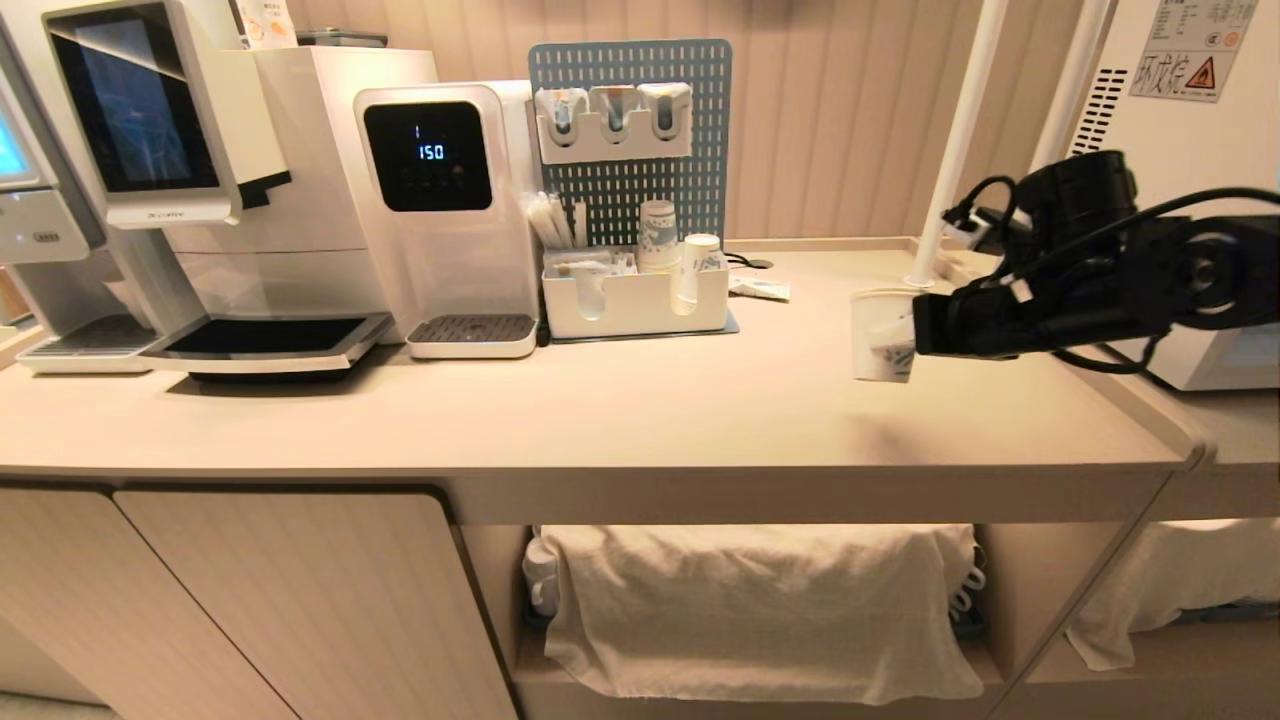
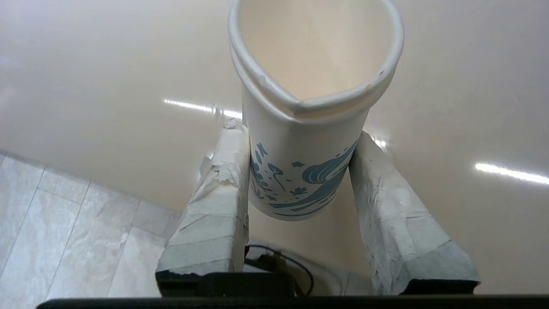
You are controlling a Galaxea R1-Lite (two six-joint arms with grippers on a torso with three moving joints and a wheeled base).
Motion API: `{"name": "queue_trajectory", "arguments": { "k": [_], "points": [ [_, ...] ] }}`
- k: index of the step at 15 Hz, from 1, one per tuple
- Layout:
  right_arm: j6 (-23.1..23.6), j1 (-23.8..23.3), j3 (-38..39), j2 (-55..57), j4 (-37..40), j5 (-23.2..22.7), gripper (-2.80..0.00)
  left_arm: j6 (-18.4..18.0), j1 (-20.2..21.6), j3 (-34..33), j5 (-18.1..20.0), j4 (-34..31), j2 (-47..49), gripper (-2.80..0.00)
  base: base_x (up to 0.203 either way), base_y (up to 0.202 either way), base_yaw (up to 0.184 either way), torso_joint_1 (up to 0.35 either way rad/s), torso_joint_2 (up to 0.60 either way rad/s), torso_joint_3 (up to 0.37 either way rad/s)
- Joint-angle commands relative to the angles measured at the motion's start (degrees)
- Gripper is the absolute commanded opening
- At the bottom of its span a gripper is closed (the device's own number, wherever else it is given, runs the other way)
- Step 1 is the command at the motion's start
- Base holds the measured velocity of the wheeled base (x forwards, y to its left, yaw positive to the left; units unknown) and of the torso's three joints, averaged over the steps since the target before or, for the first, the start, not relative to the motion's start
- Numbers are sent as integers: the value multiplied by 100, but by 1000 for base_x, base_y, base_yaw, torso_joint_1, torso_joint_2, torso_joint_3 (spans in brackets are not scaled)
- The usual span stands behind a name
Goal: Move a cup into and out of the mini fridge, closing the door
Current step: Place the paper cup on the table
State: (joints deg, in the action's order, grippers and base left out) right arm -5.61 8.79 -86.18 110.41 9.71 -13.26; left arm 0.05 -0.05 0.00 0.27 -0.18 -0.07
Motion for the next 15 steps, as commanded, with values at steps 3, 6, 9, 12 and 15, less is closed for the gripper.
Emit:
{"name": "queue_trajectory", "arguments": {
  "k": [3, 6, 9, 12, 15],
  "points": [
    [619, 119, 139, 1409, -2307, 5, -280, 4, -2, 0, 0, 1, 7, -280, 0, 0, 0, 0, 0, 0],
    [1161, 179, 354, 1664, -3470, -2, -280, 4, 5, 0, 0, 1, 7, -280, 0, 0, 0, 0, 0, 0],
    [1674, 211, 451, 1729, -4052, -1, -280, 4, 5, 0, 0, 1, 7, -280, 0, 0, 0, 0, 0, 0],
    [1677, 228, 746, 1748, -4165, 0, -280, 4, -4, 0, 0, 1, 7, -280, 0, 0, 0, 0, 0, 0],
    [1600, 225, 1081, 1797, -4490, 8, -280, 4, 2, 3, 0, 1, 7, -280, 0, 0, 0, 0, 0, 0]
  ]
}}
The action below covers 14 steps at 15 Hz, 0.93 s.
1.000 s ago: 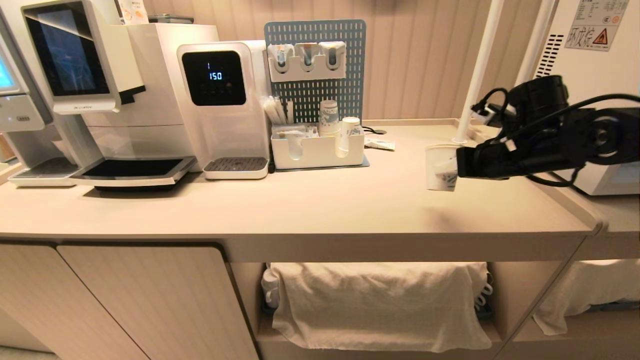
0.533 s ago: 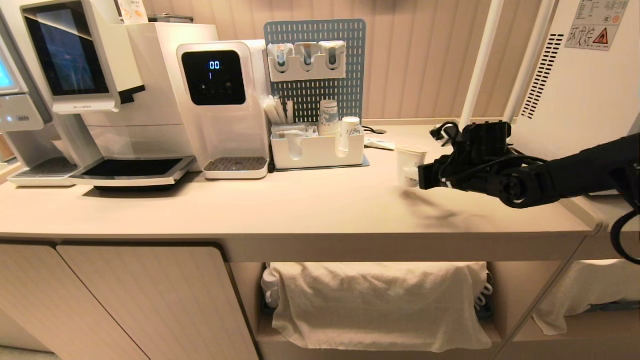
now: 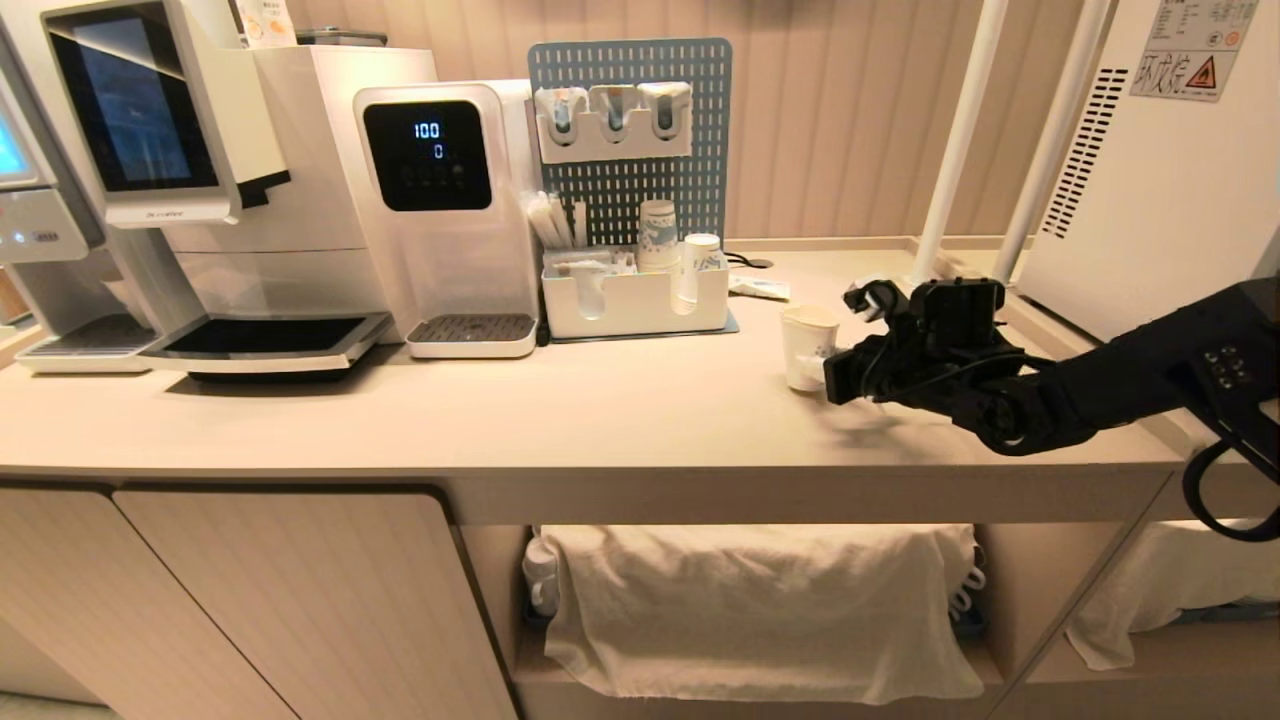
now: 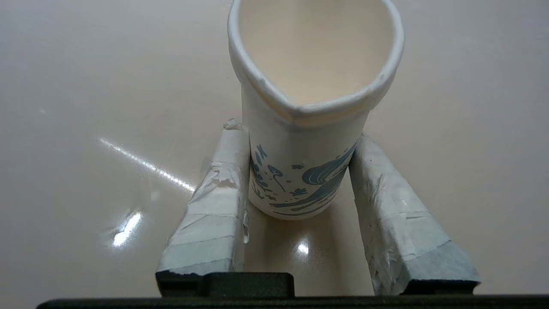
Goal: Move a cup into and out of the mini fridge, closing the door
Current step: Place the paper cup on the table
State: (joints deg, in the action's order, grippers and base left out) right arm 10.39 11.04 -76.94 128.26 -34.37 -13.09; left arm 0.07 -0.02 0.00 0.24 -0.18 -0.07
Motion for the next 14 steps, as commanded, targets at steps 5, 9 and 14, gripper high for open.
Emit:
{"name": "queue_trajectory", "arguments": {
  "k": [5, 9, 14],
  "points": [
    [-90, -6, 377, 60, -432, -18, 0, 1, 1, 9, 2, 1, 7, -280, 0, 0, 0, 0, 0, 0],
    [-113, -22, 494, -270, -351, -38, 0, 1, 2, 8, 2, 1, 7, -280, 0, 0, 0, 0, 0, 0],
    [-423, -156, 741, -1480, 532, -341, 0, 1, -6, 0, 2, 1, 7, -280, 0, 0, 0, 0, 0, 0]
  ]
}}
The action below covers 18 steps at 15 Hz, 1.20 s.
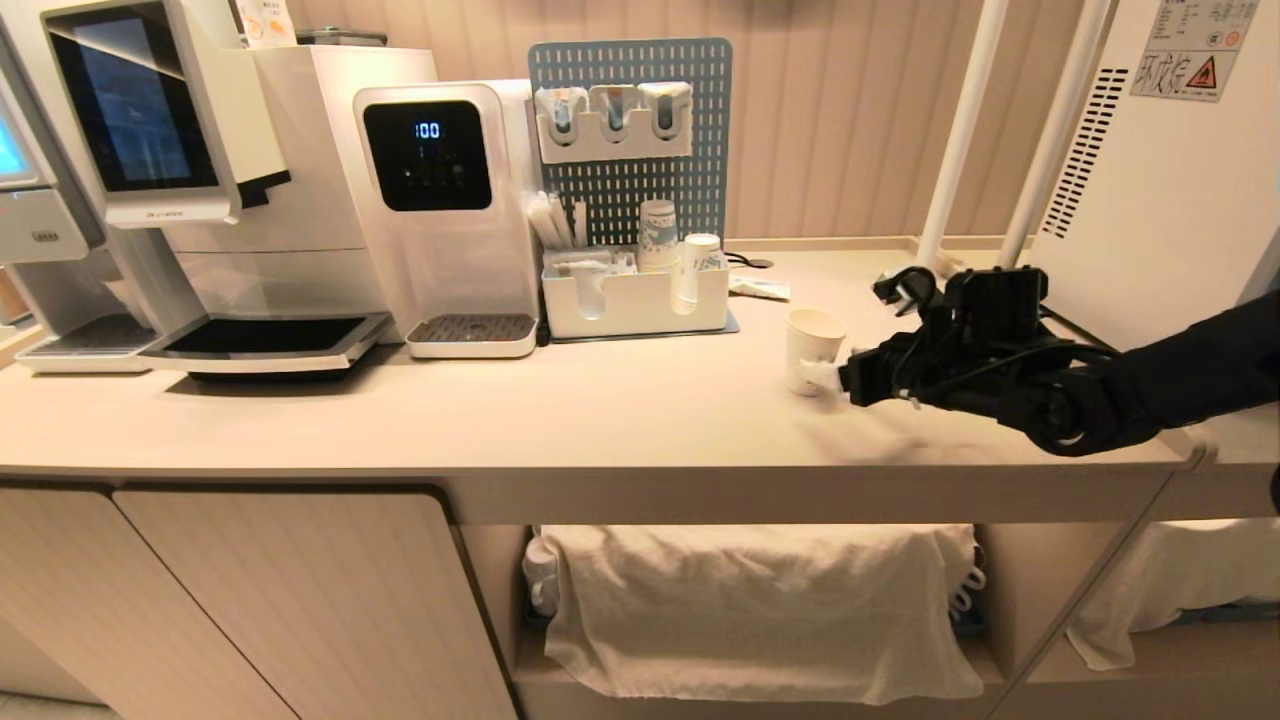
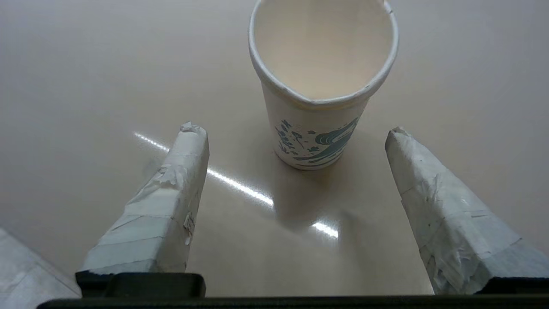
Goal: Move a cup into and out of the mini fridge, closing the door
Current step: Place the paper cup on the table, then close the freezer door
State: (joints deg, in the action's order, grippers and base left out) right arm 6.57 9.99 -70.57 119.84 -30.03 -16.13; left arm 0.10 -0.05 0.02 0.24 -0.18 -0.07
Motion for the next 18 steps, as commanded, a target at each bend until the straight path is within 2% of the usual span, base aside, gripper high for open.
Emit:
{"name": "queue_trajectory", "arguments": {
  "k": [1, 3, 6, 8, 10, 12, 14, 18],
  "points": [
    [-210, -95, 236, -974, 182, -178, -280, -1, 1, 3, 2, 1, 7, -280, 0, 0, 0, 0, 0, 0],
    [-462, -177, 458, -1746, 557, -642, -280, -1, -2, -2, 2, 1, 7, -280, 0, 0, 0, 0, 0, 0],
    [-529, -327, 642, -2980, 1965, -796, -280, -1, 5, -2, 2, 1, 7, -280, 0, 0, 0, 0, 0, 0],
    [-404, -478, 773, -3749, 3042, -508, -280, -1, -3, -2, 2, 1, 7, -280, 0, 0, 0, 0, 0, 0],
    [-112, -593, 876, -4442, 4132, -1, -280, -1, 2, 0, 2, 1, 7, -280, 0, 0, 0, 0, 0, 0],
    [5, -661, 1221, -5255, 4772, 337, -280, -1, 5, -2, 2, 1, 7, -280, 0, 0, 0, 0, 0, 0],
    [148, -751, 2323, -6150, 4823, 540, -280, -1, 2, -2, 2, 1, 7, -280, 0, 0, 0, 0, 0, 0],
    [466, -1424, 4901, -8729, 4192, 803, -280, -1, 5, -2, 2, 1, 7, -280, 0, 0, 0, 0, 0, 0]
  ]
}}
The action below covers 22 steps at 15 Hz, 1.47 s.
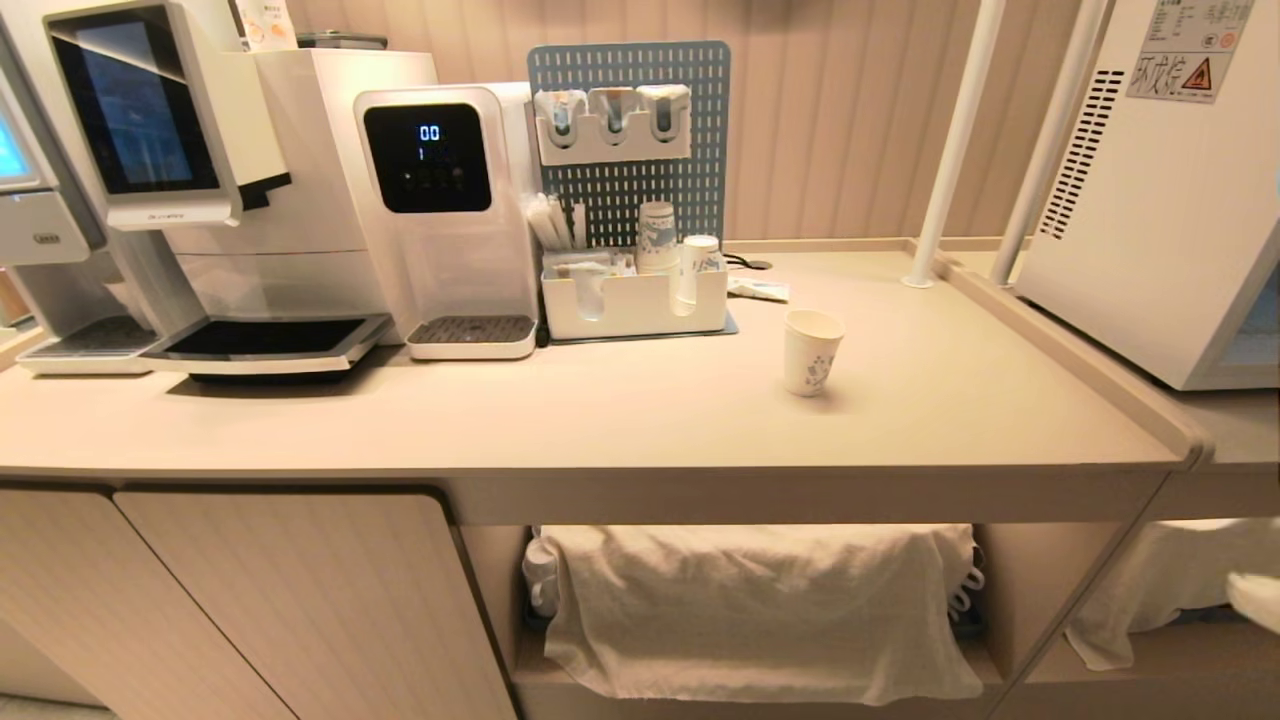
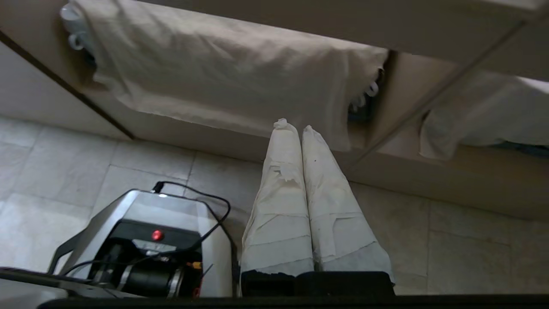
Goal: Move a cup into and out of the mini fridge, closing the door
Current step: Close the freezer door
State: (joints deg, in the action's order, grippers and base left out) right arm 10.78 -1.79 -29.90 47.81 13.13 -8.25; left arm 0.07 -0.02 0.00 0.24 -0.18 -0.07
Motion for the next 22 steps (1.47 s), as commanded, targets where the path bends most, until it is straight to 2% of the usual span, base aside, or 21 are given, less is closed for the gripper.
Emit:
{"name": "queue_trajectory", "arguments": {
  "k": [1, 3, 4, 6, 8, 9, 12, 13, 14, 15, 18, 22],
  "points": [
    [88, -370, 1219, -2129, -207, 44, -280, 1, 0, 0, 2, 1, 7, -280, 0, 0, 0, 0, 0, 0],
    [179, -549, 2065, -3012, -402, 114, -280, 1, -6, 0, 2, 1, 7, -280, 0, 0, 0, 0, 0, 0],
    [181, -594, 2494, -3175, -813, 168, -280, 1, -6, 0, 2, 1, 7, -280, 0, 0, 0, 0, 0, 0],
    [193, -412, 2876, -3189, -1769, 267, -280, 1, 2, 0, 2, 1, 7, -280, 0, 0, 0, 0, 0, 0],
    [506, -311, 2983, -3192, -2131, 216, -280, 1, -5, 0, 2, 1, 7, -280, 0, 0, 0, 0, 0, 0],
    [559, -103, 2949, -3268, -2008, 169, -280, 1, -4, 0, 2, 1, 7, -280, 0, 0, 0, 0, 0, 0],
    [440, 123, 2630, -4089, -719, 399, -280, 4, -6, 0, 2, 1, 7, -280, 0, 0, 0, 0, 0, 0],
    [357, 153, 2661, -4159, -847, 502, -280, 4, -6, 0, 2, 1, 7, -280, 0, 0, 0, 0, 0, 0],
    [-34, 165, 2704, -4195, -1051, 682, -280, 1, -6, 0, 2, 1, 7, -280, 0, 0, 0, 0, 0, 0],
    [-221, 168, 2735, -4351, -1145, 780, -280, 9, -6, 0, 2, 1, 7, -280, 0, 0, 0, 0, 0, 0],
    [-606, 179, 2830, -4781, -1037, 709, -280, 1, 2, 2, 2, 1, 7, -280, 0, 0, 0, 0, 0, 0],
    [-505, 187, 2832, -4790, -962, 711, -280, 1, -3, 0, 2, 1, 7, -280, 0, 0, 0, 0, 0, 0]
  ]
}}
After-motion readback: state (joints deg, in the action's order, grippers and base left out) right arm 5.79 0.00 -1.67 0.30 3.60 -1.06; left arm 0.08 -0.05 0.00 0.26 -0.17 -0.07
